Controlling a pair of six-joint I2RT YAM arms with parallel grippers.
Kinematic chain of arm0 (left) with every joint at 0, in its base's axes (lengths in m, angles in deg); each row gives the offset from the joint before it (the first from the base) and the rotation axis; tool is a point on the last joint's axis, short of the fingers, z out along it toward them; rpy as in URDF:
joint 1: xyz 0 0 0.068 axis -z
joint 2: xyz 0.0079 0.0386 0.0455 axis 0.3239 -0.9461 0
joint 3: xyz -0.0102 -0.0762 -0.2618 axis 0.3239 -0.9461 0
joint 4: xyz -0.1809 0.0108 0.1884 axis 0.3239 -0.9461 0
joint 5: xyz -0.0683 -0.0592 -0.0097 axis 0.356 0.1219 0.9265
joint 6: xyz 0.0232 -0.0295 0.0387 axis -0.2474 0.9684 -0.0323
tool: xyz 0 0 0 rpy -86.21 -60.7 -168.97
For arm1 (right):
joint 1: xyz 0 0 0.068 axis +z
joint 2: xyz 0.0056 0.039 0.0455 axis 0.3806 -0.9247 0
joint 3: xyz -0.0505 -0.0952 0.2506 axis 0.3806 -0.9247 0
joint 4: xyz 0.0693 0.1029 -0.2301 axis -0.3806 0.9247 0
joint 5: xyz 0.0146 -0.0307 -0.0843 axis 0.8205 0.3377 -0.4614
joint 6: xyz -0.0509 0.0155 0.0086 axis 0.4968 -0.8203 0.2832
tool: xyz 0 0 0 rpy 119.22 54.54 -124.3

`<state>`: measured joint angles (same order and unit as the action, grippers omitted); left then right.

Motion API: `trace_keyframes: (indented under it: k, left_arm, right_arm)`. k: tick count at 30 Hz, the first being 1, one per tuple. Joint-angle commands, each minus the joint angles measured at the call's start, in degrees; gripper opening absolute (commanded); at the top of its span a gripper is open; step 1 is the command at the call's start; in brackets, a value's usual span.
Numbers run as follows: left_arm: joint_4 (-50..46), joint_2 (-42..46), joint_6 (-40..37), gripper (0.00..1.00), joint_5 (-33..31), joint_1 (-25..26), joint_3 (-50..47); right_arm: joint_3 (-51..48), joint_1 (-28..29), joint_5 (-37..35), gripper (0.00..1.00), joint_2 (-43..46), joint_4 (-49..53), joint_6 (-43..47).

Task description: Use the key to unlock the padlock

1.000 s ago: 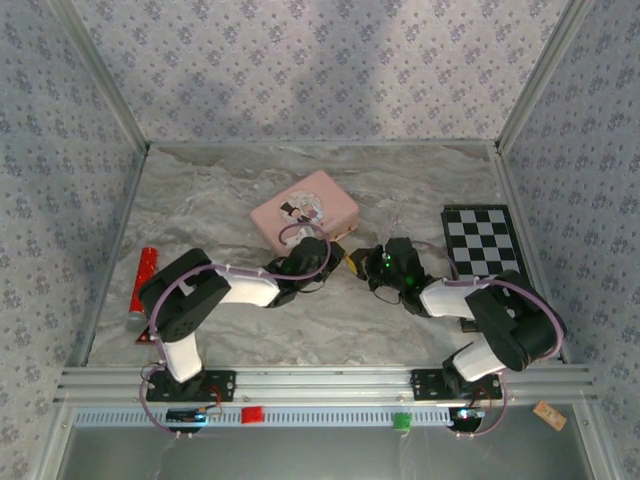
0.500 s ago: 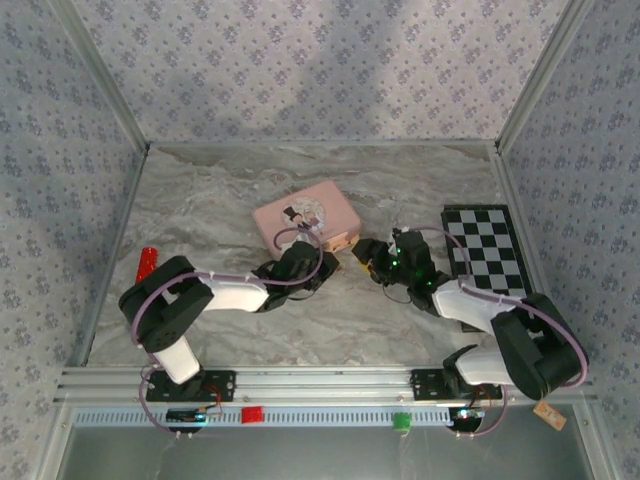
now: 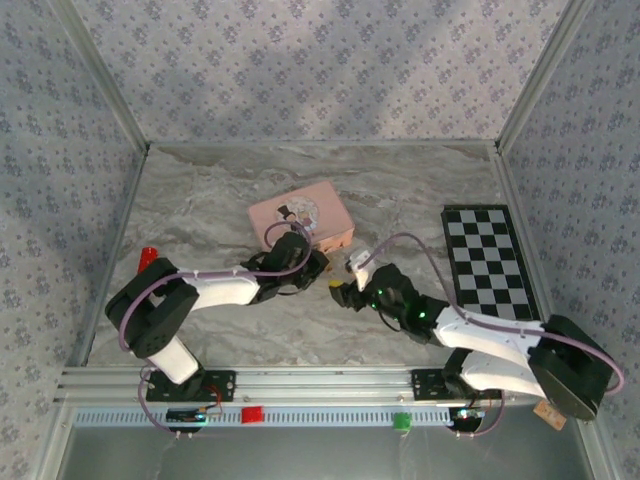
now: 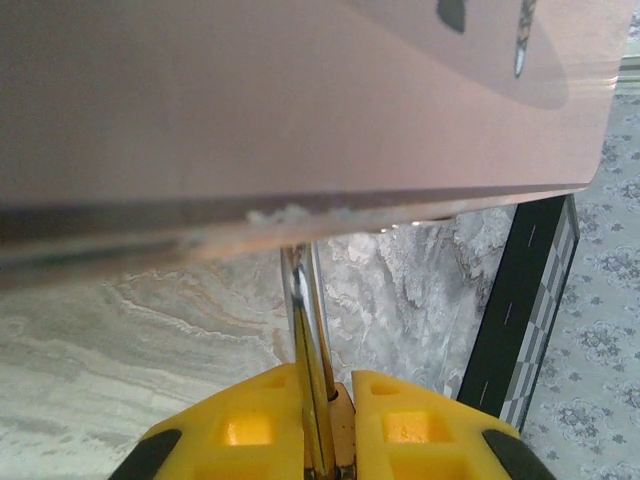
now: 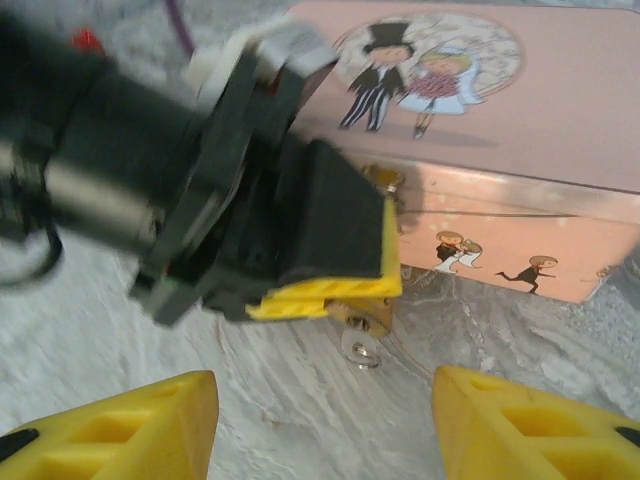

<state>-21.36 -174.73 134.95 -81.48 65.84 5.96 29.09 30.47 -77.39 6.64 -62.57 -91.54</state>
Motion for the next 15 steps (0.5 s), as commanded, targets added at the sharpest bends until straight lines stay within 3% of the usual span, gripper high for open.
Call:
trace_keyframes:
  k: [1,6,15]
  left_arm:
    - [-5.0,3.0,1.2,0.00,0.4,-1.1,1.6]
    - [-6.5,4.1,1.0,0.00,0.7,-1.5,1.0]
    - [-5.6,3.7,0.3,0.00,2.8,-1.5,0.7]
  right_arm:
    - [-2.0,1.1,-4.5,0.56,-4.6,-8.9,19.1]
    - [-1.5,0.8,-3.3,0.48,-10.1,-14.1,25.6]
    - [-1.1,2.6,-8.5,0.47,-18.3,-24.3,30.5]
